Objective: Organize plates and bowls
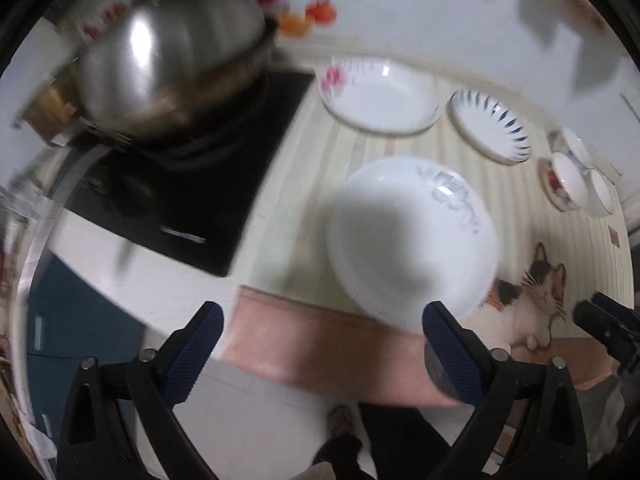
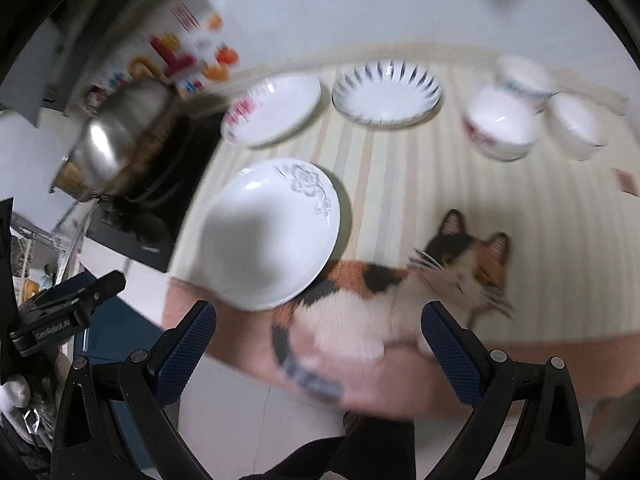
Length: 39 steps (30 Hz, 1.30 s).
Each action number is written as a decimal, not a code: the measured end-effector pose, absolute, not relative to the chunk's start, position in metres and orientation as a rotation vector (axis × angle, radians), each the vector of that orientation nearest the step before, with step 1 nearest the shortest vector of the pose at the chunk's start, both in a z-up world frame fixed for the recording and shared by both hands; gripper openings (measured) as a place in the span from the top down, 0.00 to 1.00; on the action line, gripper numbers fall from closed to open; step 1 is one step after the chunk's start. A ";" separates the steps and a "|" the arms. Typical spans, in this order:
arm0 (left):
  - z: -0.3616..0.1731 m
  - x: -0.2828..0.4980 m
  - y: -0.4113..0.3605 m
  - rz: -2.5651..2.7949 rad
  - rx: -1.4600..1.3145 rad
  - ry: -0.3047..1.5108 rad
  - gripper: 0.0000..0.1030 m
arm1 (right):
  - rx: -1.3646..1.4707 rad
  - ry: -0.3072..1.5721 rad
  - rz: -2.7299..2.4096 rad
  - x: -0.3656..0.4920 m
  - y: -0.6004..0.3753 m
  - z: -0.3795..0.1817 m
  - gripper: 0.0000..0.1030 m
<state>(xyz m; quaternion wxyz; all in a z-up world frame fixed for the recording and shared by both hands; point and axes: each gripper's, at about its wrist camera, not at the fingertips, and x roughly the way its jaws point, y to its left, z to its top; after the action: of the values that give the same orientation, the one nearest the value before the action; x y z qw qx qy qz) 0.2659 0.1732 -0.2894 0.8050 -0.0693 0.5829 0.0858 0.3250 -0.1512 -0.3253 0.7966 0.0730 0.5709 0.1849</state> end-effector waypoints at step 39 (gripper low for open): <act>-0.322 0.330 0.118 -0.013 -0.216 1.438 0.61 | 0.187 1.480 0.568 0.468 -0.163 -0.433 0.84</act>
<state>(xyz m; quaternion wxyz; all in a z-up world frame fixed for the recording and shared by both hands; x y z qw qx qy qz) 0.3303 0.1178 -0.3224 0.7471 -0.0987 0.6573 -0.0058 0.4678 -0.1627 -0.4326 0.6981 0.0841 0.6637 0.2550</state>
